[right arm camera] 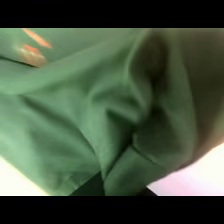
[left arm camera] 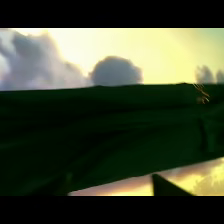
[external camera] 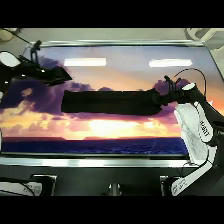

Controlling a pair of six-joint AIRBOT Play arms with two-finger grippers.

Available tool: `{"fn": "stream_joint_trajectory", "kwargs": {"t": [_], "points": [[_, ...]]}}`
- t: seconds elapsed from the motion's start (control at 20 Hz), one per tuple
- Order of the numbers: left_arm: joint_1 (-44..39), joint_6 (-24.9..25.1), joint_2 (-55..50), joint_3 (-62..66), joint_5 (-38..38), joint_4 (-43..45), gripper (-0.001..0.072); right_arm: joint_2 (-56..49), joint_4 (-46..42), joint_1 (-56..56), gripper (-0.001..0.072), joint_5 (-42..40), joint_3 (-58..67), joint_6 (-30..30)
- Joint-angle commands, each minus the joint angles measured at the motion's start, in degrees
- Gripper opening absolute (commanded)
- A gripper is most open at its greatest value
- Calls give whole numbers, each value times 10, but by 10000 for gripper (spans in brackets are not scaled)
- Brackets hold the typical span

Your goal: Fold the shirts.

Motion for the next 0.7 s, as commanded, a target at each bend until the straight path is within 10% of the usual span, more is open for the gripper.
{"fn": "stream_joint_trajectory", "kwargs": {"t": [0.0, 0.65], "points": [[-77, -1, -18, -29, 61, 1, 69, 31, 85, 7, 18, 14, 0, -35], [-313, 50, -268, -24, 196, -325, 25, 303, 58, 25, 18, 167, 0, 33]]}}
